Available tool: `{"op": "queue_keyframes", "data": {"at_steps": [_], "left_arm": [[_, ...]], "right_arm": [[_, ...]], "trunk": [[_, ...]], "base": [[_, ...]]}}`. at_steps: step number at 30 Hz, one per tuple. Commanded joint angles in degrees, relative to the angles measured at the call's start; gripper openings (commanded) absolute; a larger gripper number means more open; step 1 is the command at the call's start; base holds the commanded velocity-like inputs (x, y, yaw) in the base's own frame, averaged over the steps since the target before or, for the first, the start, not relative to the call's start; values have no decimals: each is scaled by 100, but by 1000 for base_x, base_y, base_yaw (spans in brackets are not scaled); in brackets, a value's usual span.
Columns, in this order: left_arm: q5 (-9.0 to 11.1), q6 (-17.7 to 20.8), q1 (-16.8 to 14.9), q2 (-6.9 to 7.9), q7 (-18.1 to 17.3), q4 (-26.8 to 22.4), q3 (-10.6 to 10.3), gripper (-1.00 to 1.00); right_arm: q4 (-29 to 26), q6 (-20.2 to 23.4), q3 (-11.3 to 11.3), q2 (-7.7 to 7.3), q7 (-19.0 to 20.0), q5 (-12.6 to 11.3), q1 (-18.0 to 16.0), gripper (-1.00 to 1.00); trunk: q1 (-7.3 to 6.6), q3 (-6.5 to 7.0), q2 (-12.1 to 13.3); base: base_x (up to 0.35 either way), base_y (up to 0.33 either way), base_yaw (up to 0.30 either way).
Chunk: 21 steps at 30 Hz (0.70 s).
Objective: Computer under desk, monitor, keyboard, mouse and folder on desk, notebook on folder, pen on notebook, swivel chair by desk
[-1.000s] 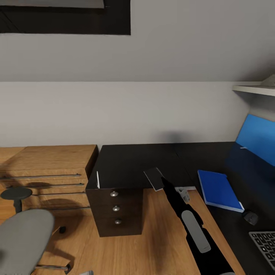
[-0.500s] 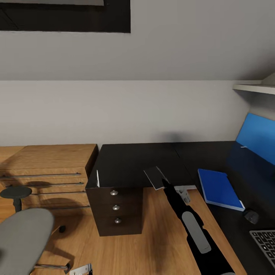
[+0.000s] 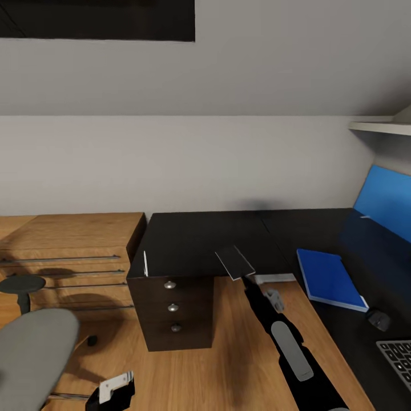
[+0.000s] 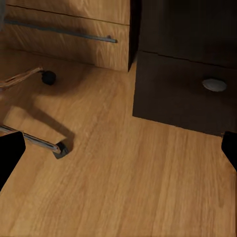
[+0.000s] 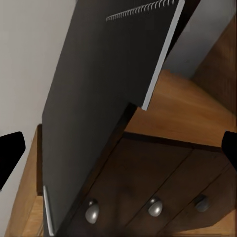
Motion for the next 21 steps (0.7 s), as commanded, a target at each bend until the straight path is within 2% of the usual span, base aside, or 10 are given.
{"op": "queue_keyframes", "data": {"at_steps": [1, 2, 5, 11, 12, 18, 21], "left_arm": [[-22, 110, -2, -35, 9, -169, 23, 100], [46, 445, 19, -83, -1, -523, 22, 100], [130, 1081, 146, -135, -18, -1143, 16, 100], [234, 2216, 537, -135, -109, -2451, -12, 100], [270, 2463, 613, -135, -169, -2802, -19, 100], [464, 3146, 712, -135, -368, -3658, -75, 100], [645, 3696, 733, -135, -424, -4104, -209, 100]], "right_arm": [[18, 13, 0, 2, -33, -40, -3, 100], [58, 13, -3, 5, -29, -54, -3, 100], [95, 13, -7, 8, -26, -98, -3, 100], [138, 13, -7, 10, -23, -216, -5, 100], [165, 13, -6, 12, -23, -236, -5, 100], [219, -14, -8, 11, -17, -252, -9, 100], [230, -34, -5, -36, -15, -216, -9, 100]], "trunk": [[22, -24, -45], [44, -42, -85], [110, -96, -205], [242, -204, -446], [264, -222, -486], [396, -330, -727], [462, -383, -847]], "base": [[0, 0, 0], [0, 0, 0], [0, 0, 0], [0, 0, 0], [0, 0, 0], [0, 0, 0], [0, 0, 0]]}}
